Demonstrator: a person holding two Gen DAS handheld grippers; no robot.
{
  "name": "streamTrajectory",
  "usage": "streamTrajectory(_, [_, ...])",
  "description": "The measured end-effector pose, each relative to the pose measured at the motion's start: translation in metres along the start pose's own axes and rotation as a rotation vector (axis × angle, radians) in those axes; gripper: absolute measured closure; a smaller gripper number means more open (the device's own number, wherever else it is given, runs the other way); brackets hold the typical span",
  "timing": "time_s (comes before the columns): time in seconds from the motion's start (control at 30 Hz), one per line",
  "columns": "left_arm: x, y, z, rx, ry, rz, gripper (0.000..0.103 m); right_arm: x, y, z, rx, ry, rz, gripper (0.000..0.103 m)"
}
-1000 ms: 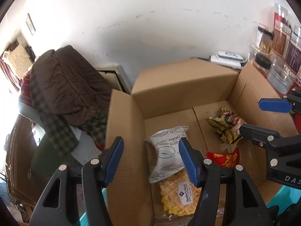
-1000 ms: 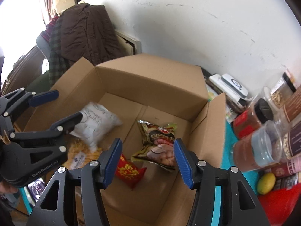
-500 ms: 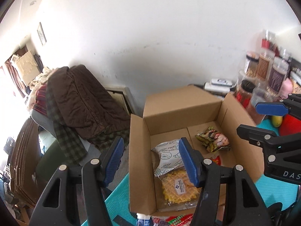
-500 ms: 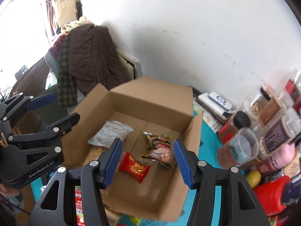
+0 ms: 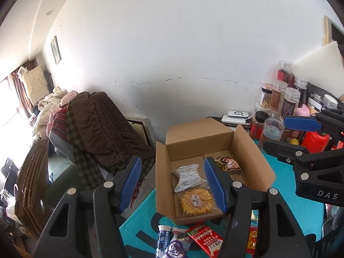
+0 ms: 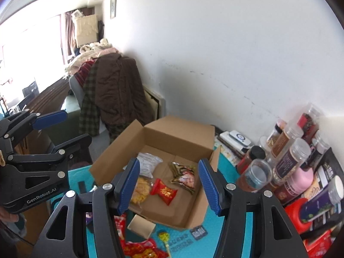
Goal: Organize snacks
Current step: 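Move both tools back from the box toward the remaining snacks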
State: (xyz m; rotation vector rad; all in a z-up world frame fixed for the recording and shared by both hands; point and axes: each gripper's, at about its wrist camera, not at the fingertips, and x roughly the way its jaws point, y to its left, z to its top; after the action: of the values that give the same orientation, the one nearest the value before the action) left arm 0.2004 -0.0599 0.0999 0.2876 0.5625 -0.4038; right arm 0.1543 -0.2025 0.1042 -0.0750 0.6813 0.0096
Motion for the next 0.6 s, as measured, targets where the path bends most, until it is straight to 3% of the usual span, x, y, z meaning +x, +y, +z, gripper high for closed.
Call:
streamTrajectory(0.2, [-0.037,-0.005,-0.013,0.001,-0.044,-0.016,0.043,-0.035,0.011,-0.018,0.002,-0.058,-0.003,0.042])
streamTrajectory(0.6, [-0.069,-0.024,-0.052,0.004,-0.043,-0.091,0.042,-0.072,0.021,-0.065,0.022,-0.113,-0.035,0.035])
